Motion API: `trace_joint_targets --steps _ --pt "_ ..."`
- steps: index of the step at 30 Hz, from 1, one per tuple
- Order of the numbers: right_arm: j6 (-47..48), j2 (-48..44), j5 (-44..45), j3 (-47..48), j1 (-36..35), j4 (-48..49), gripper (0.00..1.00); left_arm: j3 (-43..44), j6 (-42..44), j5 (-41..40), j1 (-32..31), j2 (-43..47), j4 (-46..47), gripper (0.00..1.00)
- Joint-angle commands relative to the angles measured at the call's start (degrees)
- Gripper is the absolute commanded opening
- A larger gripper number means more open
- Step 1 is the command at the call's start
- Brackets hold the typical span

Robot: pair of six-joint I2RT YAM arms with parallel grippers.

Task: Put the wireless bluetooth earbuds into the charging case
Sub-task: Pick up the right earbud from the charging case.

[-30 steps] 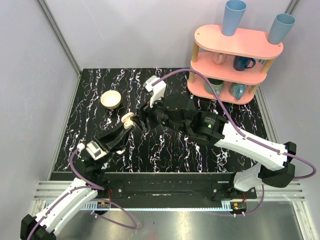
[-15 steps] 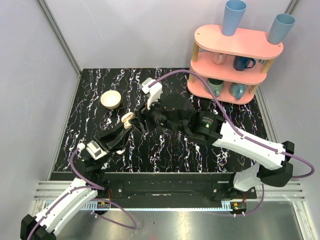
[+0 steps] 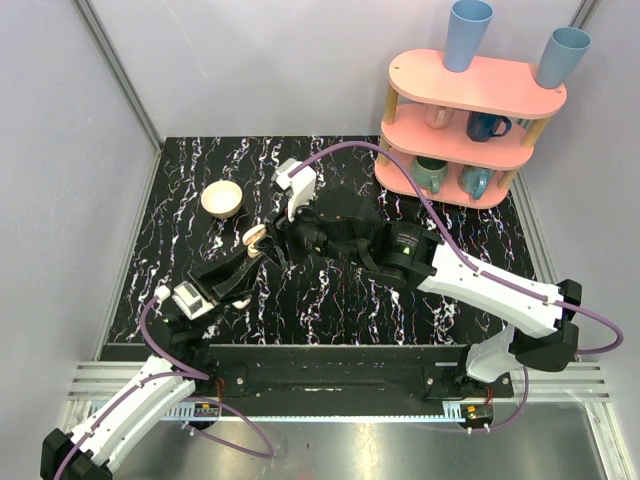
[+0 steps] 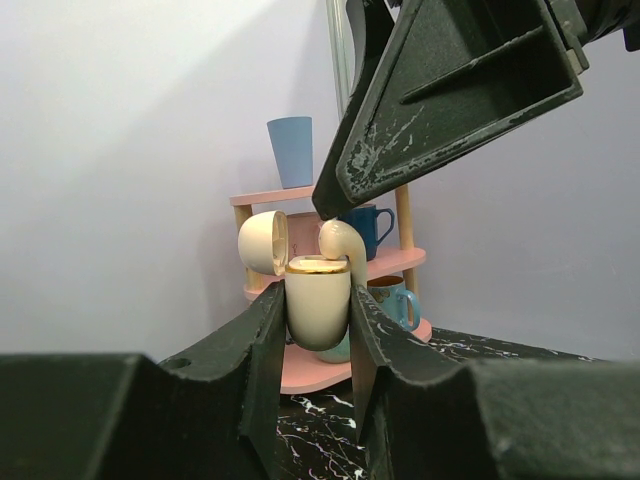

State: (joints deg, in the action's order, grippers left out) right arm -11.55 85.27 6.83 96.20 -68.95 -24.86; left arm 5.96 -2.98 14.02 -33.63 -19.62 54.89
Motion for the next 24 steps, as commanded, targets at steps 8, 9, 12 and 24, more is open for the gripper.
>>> trace_joint_targets --steps 8,9,12,24 --pt "0.2 1.0 -0.1 3.5 -0.5 -0.3 0.53 0.4 0.7 -0.4 -0.2 -1.3 2.5 0.0" --pt "0.1 1.2 0.0 3.9 -0.5 -0.7 0.53 0.4 0.7 -0.4 -0.1 -1.4 2.6 0.0" --pt "0.2 1.4 0.4 4.3 -0.5 -1.4 0.53 0.4 0.6 -0.4 -0.2 -1.4 2.8 0.0" --pt "0.5 2.0 1.9 5.3 -0.5 -3.2 0.52 0.1 0.6 -0.5 -0.1 -1.2 3.4 0.0"
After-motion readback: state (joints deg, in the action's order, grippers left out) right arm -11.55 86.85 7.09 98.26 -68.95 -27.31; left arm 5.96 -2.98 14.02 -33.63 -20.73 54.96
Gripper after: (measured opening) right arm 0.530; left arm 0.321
